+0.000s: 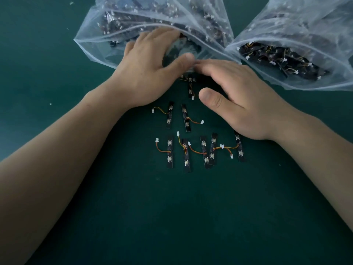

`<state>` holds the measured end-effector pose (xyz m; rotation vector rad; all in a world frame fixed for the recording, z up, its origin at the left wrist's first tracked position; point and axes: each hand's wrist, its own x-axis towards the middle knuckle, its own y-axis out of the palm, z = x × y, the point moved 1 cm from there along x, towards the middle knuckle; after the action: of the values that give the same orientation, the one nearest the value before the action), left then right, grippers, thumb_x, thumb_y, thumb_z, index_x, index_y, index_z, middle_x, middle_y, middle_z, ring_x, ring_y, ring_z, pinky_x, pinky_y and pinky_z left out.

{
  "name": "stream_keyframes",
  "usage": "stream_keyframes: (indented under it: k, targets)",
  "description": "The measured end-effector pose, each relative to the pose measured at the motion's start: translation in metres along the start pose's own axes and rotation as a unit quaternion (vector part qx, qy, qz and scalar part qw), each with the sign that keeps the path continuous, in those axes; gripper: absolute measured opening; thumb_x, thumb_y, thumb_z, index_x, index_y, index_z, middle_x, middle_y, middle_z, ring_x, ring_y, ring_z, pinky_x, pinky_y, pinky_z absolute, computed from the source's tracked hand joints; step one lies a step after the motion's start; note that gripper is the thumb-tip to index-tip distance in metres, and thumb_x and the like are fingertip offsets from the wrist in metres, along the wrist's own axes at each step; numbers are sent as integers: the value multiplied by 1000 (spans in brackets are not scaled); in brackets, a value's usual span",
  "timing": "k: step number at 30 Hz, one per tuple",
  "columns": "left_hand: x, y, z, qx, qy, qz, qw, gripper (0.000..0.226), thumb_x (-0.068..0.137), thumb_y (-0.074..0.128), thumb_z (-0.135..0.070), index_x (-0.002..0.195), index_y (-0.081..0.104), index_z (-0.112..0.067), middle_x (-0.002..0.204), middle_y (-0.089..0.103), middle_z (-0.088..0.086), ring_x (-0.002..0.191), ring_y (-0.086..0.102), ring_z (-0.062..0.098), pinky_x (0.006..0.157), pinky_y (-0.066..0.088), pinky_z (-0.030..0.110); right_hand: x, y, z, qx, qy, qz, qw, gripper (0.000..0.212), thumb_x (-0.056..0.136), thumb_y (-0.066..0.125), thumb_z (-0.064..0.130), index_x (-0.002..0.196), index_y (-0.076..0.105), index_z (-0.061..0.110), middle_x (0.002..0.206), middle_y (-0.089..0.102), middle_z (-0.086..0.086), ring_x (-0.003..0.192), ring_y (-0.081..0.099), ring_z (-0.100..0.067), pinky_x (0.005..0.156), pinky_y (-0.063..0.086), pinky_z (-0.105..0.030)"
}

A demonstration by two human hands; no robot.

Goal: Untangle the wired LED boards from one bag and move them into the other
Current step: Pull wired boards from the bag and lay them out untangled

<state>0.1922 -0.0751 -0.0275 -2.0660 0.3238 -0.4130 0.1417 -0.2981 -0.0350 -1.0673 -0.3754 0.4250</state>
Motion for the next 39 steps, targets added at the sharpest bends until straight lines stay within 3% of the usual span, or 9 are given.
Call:
stream_keyframes:
  k: [2,5,9,18,24,26,31,34,39]
  targets:
    - [-6,-5,0,-102,-9,-85,991,41,103,55,-47,135,67,-24,114,67,-27,102,64,-1,94,52,20,-2,-1,0,36,11,-13,999,65,106,36,59,158,42,18,160,45,8,150,37,-6,124,30,-40]
    - [-12,-7,1,-170,-19,-169,971,22,96,69,-35,114,77,-24,97,71,-26,84,66,-4,76,53,16,-5,-3,-1,91,28,-35,995,63,106,40,56,158,42,19,159,46,11,146,39,0,120,31,-24]
    - [-15,-4,1,-198,-3,-146,969,5,89,80,-29,93,77,-31,79,70,-23,65,57,-4,64,43,10,-6,-3,0,94,18,-55,994,55,108,46,48,155,45,19,155,50,12,143,43,1,115,31,-14]
    - [-17,-2,2,-301,69,-81,948,19,89,85,-24,103,73,-31,99,80,-9,87,77,26,76,57,56,-8,-4,5,88,-8,-130,988,29,99,70,28,126,71,17,110,69,16,109,65,-7,101,49,-31]
    - [-16,2,-4,-377,78,-65,921,19,90,84,-19,105,72,-23,101,81,-2,92,78,20,80,60,42,-9,-6,3,104,-12,-186,977,11,101,69,21,107,76,16,94,72,15,87,67,-5,80,49,-24]
    - [-15,3,-2,-368,63,-42,927,21,89,83,-16,107,74,-24,102,81,-6,90,77,17,83,60,41,-10,-8,2,135,-14,-211,968,12,103,65,20,107,76,18,92,75,9,80,68,-9,73,52,-32]
    - [-17,5,-6,-307,67,-20,949,11,89,84,-20,97,80,-26,94,80,9,82,71,46,74,54,67,-11,-10,4,165,-22,-234,958,10,102,67,18,109,72,24,95,74,10,79,67,-8,72,53,-38]
    - [-17,4,-8,-293,79,-9,953,8,91,83,-18,96,80,-24,91,79,10,76,69,44,66,52,65,-11,-10,5,164,-37,-203,965,7,101,69,21,106,72,26,93,70,23,78,66,-1,67,52,-34]
    - [-15,2,-7,-292,78,-23,953,9,91,83,-22,94,79,-29,89,78,9,68,60,53,58,47,64,-13,-10,6,191,-47,-176,964,7,98,72,23,105,73,24,94,74,15,78,66,0,67,53,-32]
